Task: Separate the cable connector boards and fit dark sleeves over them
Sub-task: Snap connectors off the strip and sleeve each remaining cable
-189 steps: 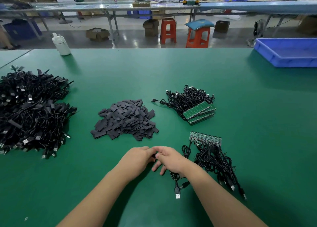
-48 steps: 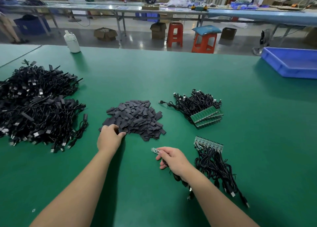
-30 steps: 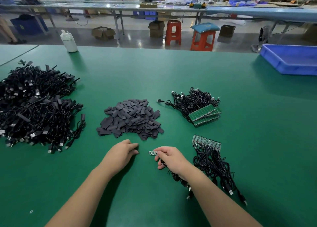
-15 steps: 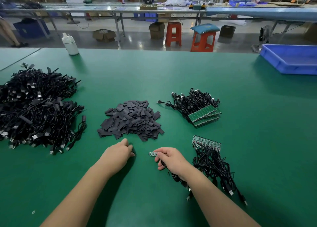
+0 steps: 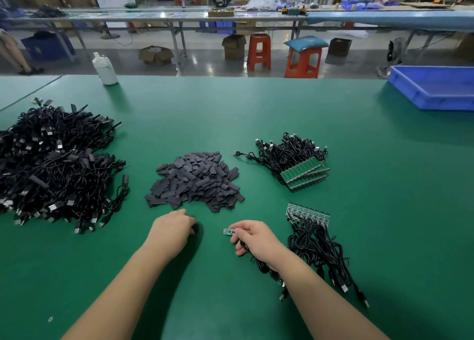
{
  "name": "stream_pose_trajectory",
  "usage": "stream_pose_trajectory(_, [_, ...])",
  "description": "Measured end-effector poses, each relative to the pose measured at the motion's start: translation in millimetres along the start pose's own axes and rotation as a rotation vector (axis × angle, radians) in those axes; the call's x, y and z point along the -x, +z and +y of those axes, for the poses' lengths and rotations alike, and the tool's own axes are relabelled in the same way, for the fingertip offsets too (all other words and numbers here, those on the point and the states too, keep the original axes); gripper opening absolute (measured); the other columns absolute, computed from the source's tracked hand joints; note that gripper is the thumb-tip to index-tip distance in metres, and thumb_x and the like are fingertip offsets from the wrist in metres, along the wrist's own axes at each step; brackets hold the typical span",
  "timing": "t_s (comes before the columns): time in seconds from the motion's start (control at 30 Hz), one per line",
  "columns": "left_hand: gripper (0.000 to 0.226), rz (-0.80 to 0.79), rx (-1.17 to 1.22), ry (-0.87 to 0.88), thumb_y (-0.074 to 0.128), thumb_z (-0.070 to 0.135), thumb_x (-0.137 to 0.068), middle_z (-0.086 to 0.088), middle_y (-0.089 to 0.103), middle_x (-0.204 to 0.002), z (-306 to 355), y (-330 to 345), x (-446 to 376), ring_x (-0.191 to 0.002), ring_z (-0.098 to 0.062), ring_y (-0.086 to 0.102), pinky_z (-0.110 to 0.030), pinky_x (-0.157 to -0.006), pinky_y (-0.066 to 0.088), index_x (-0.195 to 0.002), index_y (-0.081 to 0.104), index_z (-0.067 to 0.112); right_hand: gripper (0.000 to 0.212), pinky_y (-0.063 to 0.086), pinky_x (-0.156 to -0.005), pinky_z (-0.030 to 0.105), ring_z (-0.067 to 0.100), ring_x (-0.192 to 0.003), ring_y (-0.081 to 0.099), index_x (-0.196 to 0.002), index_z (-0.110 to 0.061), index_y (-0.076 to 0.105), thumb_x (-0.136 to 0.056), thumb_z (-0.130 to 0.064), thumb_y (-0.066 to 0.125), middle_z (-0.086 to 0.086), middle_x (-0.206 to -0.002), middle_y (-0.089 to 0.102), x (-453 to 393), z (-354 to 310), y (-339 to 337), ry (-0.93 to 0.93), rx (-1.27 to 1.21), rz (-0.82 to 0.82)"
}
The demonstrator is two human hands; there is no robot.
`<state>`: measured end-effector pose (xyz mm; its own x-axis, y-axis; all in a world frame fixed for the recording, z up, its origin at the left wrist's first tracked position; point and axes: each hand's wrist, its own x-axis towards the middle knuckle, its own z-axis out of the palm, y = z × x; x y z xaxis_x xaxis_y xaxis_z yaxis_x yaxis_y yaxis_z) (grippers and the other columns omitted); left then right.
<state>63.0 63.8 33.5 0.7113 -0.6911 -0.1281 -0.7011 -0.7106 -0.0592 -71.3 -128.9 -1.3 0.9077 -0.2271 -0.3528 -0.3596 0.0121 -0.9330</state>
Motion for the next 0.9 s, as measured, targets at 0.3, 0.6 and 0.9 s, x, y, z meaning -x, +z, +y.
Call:
stream_pose_trajectory(0.3, [0.024,0.141,0.472,0.101,0.064,0.024,-0.093,0.006,0.072,-0.112,27.2,10.0,6.3,-0.101,-0.015,0.066,-0.017,-0.083,0.042,-0.116,0.072,0.025,0.02,0.056,-0.063,0.027,0.009,-0.059,0.061,-0.103,-0.016,0.063,-0.102,-0.008,0.045,0.004,-0.083,0.067,0.0,-0.9,3.8,-0.018,-0.02,-0.001])
stream_pose_trajectory(0.6, [0.018,0.167,0.727,0.079,0.072,0.02,-0.088,0.017,0.074,-0.087,42.4,10.5,13.0,-0.08,0.005,0.062,-0.01,-0.076,0.047,-0.104,0.076,0.026,0.018,0.056,-0.063,0.026,0.009,-0.061,0.062,-0.105,-0.015,0.065,-0.101,-0.009,0.048,0.002,-0.082,0.069,2.5,-2.3,1.4,-0.018,-0.066,0.007])
stream_pose_trajectory(0.9, [0.014,0.203,0.827,0.025,0.072,0.019,-0.088,0.032,0.065,-0.071,40.3,8.1,16.0,-0.063,0.003,0.06,-0.005,-0.06,0.041,-0.1,0.077,0.026,0.019,0.056,-0.063,0.027,0.01,-0.06,0.06,-0.104,-0.012,0.065,-0.102,-0.007,0.047,0.005,-0.082,0.067,4.5,-2.1,0.3,-0.021,-0.131,0.027])
